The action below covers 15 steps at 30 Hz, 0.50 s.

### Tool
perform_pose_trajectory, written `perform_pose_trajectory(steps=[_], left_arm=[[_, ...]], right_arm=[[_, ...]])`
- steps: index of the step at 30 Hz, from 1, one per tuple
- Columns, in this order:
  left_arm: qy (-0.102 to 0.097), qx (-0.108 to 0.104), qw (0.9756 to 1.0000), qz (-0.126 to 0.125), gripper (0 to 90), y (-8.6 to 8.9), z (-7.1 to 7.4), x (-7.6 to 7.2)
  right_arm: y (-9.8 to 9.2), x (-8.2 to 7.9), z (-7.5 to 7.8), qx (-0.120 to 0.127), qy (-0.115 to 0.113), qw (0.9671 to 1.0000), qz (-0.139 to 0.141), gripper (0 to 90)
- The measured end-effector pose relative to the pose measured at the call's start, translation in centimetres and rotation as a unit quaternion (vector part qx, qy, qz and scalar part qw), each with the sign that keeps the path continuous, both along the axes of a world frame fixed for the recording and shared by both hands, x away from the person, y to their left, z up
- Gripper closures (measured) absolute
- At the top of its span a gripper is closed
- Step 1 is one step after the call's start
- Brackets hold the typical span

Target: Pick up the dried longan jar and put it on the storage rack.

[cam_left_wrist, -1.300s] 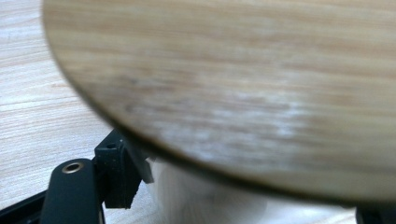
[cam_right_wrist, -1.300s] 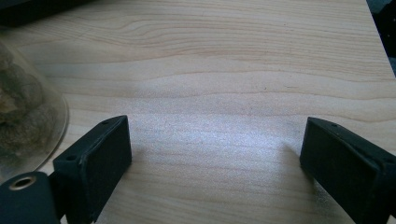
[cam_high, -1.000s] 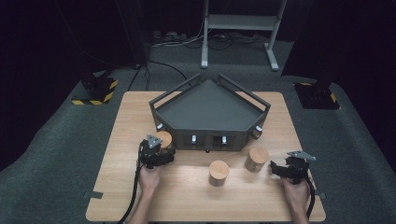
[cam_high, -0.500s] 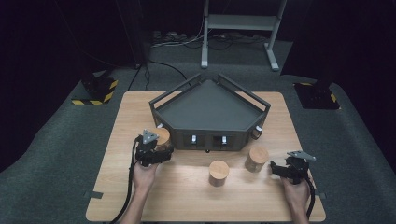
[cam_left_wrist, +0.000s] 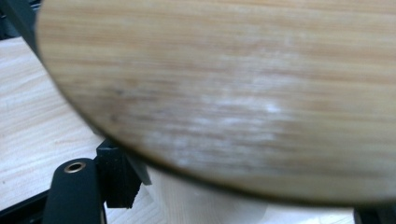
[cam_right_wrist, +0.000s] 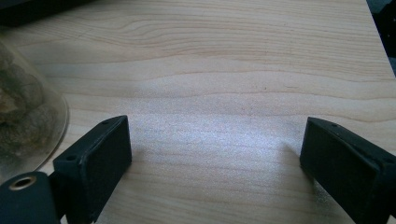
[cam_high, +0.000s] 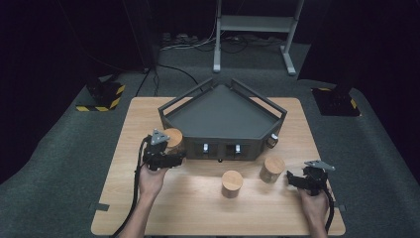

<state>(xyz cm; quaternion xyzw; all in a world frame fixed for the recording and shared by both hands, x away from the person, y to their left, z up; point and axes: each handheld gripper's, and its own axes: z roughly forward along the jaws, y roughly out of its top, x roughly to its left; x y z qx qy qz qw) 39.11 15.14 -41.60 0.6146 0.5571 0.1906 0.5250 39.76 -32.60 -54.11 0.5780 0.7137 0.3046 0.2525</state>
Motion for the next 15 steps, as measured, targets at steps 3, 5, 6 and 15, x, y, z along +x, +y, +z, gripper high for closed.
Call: perform_pose_trajectory(steps=[3,5,6,15], left_arm=[[-0.005,-0.019,0.9998,-0.004,25.8,0.0,1.5,0.1],[-0.006,-0.030,0.9995,-0.009,25.8,0.1,2.5,0.1],[-0.006,-0.033,0.9994,-0.010,25.8,0.1,2.9,0.2],[-0.020,-0.042,0.9987,-0.020,25.9,-0.2,6.7,1.2]], right_arm=[[0.0,0.0,0.0,0.000,0.000,1.0000,0.000,8.5],[0.0,0.0,0.0,0.000,0.000,1.0000,0.000,8.6],[0.0,0.0,0.0,0.000,0.000,1.0000,0.000,8.5],[0.0,0.0,0.0,0.000,0.000,1.0000,0.000,8.5]])
